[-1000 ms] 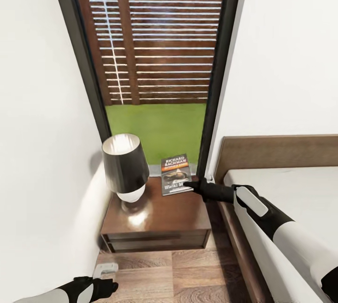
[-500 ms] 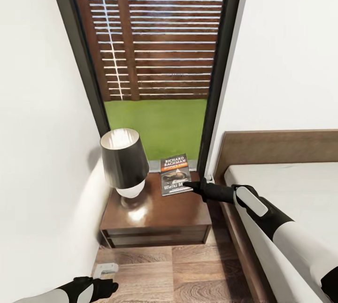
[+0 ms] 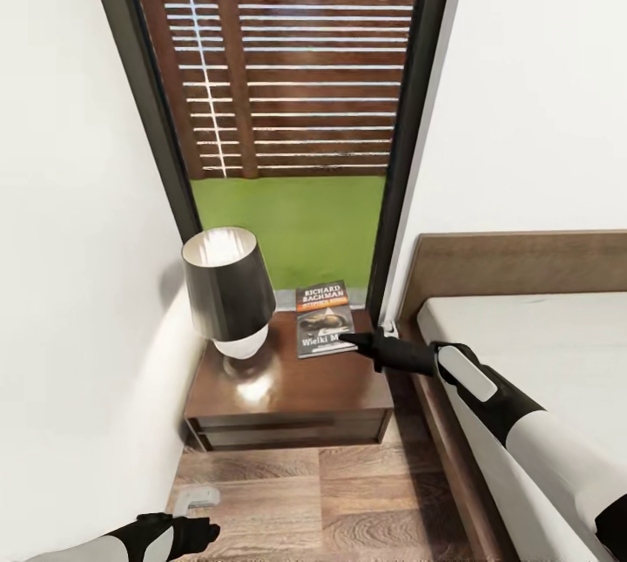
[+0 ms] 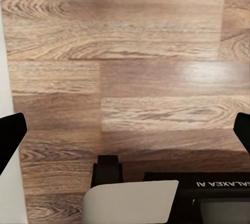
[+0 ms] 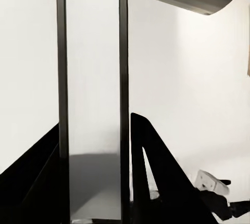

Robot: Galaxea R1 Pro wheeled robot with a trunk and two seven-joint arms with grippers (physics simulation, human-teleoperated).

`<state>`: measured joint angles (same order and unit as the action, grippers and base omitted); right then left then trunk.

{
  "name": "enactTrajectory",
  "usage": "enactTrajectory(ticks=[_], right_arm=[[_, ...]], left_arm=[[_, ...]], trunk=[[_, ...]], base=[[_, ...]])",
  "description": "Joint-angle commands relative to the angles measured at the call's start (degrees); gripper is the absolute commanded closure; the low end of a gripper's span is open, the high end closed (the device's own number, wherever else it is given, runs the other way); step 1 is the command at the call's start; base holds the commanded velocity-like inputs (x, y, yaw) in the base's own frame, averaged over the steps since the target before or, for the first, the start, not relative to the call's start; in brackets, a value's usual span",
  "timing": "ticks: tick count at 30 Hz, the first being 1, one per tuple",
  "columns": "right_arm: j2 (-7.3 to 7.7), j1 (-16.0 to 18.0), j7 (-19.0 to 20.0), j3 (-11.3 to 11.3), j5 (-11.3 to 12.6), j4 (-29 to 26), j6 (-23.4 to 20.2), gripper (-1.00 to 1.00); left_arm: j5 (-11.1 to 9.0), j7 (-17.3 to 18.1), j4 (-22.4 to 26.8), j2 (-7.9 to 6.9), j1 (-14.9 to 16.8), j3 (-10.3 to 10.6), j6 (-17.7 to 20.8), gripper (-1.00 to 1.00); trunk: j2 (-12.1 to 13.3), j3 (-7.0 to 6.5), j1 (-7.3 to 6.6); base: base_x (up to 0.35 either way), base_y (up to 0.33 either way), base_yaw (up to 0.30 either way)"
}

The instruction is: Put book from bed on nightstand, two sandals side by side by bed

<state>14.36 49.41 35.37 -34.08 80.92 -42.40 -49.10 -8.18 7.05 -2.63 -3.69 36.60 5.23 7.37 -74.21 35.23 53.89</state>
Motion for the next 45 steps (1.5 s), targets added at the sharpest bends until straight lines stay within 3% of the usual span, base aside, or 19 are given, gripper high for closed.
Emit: enactTrajectory(ticks=[1,3,7,45], right_arm=[[0.06,0.08,1.21,-0.24,0.02,0.04,0.02,1.0],[0.11,0.08,5.44,-0.28,0.02,0.04,-0.08,1.0],[0.18,0.08,6.67,-0.29,0.02,0.04,-0.09,1.0],[0.23,-0.08,7.43,-0.29,0.02,0.74,-0.03,1.0]], left_arm=[[-0.61,0.24,-0.1,-0.01,0.07,0.48,0.1,-1.0],[-0.61,0.27,-0.1,-0.01,0.08,0.48,0.1,-1.0],[-0.61,0.27,-0.1,0.0,0.06,0.48,0.1,-1.0],[-0.61,0.31,-0.1,0.0,0.08,0.48,0.1,-1.0]], trunk=[[-0.45,0.33,0.23],[-1.25,0.87,0.66],[-2.86,1.96,1.54],[-18.1,12.23,9.89]], base=[[0.0,0.0,0.0],[0.0,0.0,0.0],[0.0,0.0,0.0],[0.0,0.0,0.0]])
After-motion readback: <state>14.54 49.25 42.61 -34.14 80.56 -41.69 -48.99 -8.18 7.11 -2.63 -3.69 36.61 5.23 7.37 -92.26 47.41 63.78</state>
